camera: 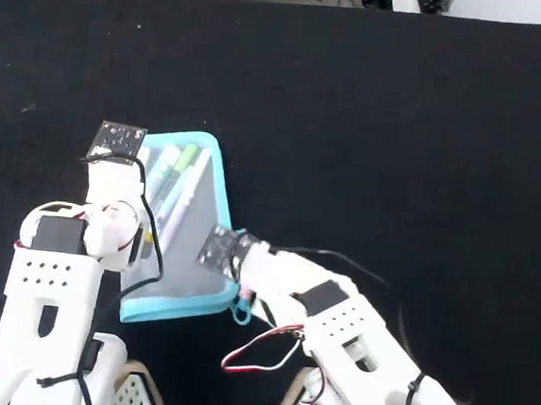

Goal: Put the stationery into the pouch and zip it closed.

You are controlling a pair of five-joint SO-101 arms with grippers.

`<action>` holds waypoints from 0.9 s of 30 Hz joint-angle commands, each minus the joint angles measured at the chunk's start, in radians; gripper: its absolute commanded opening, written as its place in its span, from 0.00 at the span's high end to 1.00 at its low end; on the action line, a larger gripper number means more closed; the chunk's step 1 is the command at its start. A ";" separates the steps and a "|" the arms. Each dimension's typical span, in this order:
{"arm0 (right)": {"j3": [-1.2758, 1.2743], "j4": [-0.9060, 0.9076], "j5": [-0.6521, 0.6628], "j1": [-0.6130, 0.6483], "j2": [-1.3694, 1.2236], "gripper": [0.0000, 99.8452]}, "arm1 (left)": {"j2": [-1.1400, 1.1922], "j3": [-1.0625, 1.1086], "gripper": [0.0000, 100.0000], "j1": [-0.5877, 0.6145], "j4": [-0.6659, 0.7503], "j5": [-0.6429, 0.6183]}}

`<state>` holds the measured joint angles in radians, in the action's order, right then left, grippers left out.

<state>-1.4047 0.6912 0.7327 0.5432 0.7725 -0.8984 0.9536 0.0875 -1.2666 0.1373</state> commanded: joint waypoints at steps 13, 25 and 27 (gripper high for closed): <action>0.016 -0.098 -0.086 -0.041 0.028 0.99 | -0.021 -0.012 0.82 -0.012 0.008 -0.011; 0.188 0.172 -0.008 -0.276 0.030 0.99 | -0.021 -0.010 0.82 -0.008 0.006 -0.005; 0.185 0.180 -0.008 -0.209 0.030 0.96 | -0.021 -0.010 0.82 -0.004 0.006 -0.005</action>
<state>-1.2743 0.8508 0.7142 0.2746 0.7725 -0.8984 0.9536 0.0875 -1.2666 0.1373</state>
